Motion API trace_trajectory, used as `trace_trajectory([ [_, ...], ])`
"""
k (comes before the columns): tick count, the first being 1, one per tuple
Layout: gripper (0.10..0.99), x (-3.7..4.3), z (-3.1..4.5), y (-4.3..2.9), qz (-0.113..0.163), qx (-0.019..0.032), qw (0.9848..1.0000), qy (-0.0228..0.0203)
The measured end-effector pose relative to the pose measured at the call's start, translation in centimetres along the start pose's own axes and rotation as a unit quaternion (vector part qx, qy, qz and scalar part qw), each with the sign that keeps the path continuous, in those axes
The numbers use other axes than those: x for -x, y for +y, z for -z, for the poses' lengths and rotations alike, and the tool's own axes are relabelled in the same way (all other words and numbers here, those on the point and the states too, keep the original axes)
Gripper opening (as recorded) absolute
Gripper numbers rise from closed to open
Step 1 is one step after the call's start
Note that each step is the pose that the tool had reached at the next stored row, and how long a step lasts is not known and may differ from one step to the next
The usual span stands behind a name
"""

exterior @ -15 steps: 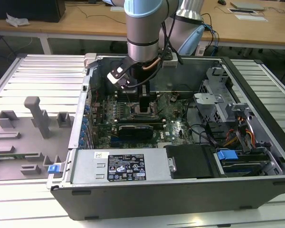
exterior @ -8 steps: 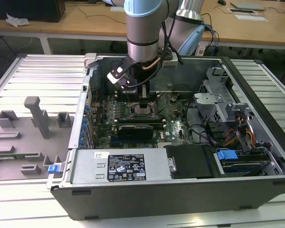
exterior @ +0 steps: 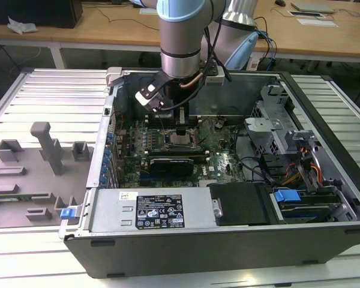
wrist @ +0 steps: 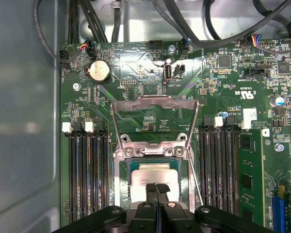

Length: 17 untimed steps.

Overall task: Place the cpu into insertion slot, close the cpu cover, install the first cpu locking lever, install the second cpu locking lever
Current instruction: 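Place the cpu into insertion slot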

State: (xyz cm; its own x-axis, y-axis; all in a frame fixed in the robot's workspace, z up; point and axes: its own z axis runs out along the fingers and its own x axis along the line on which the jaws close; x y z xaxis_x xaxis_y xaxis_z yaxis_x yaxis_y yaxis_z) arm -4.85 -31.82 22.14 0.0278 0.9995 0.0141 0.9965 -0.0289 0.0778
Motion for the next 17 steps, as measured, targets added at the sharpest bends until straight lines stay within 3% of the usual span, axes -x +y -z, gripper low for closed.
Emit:
trace_trajectory([
  [8,0.106,-0.02,1.39,0.11,0.0,0.0,1.0,0.0],
  [17,0.106,-0.11,4.2,0.33,0.0,0.0,1.0,-0.0006],
])
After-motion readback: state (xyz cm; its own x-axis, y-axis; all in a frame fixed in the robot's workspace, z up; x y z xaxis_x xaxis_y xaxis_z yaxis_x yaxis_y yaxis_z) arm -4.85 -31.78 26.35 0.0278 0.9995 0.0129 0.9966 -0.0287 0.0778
